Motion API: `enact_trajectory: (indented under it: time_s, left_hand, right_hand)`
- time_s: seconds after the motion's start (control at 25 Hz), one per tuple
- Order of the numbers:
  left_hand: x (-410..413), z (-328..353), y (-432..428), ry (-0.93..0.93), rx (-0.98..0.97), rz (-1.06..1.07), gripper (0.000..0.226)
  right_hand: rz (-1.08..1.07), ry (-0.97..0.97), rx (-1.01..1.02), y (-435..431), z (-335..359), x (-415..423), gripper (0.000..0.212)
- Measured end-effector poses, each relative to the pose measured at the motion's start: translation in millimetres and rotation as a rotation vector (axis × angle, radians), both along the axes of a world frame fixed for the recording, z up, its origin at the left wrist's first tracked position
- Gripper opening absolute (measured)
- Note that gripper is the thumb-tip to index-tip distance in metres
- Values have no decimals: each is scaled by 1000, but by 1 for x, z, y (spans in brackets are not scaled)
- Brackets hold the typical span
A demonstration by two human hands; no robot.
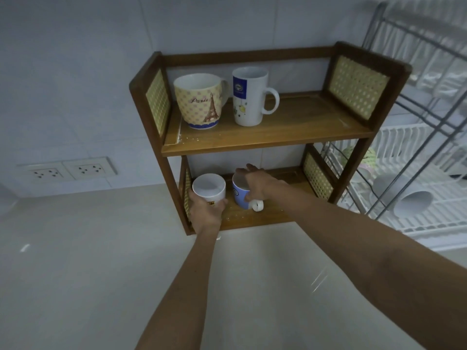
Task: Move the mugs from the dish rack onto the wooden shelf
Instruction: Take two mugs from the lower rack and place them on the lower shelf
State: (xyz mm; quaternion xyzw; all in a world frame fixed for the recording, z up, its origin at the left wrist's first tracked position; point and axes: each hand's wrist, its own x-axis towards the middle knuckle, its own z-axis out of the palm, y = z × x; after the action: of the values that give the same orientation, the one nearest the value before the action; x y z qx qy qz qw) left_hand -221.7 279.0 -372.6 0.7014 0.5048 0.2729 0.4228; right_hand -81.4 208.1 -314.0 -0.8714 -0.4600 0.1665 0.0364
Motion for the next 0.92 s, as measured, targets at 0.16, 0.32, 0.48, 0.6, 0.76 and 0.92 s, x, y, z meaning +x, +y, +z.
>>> enact_trajectory:
  time_s: [0.16,0.32,0.48,0.6,0.76,0.92]
  left_hand:
    - [-12,13,-36,-70,94,62,89]
    - [-27,20,-83,-130,306,-154,68]
    - [-29,34,-135,-144,570,-462,51]
    - [-19,48,-177,-142,850,-811,45]
    - [17,61,-235,-226,1018,-1099,46]
    - [74,74,-295,-169,986,-1157,54]
  right_hand:
    - [-55,22,126,-21,1,-14,81]
    - [-37,14,430,-91,6,-41,65]
    - [-1,-17,742,-200,11,-55,50]
    - [-45,-165,933,-279,17,-40,31]
    - [-176,-231,956,-344,20,6,24]
    - [-267,-164,890,-387,19,74,29]
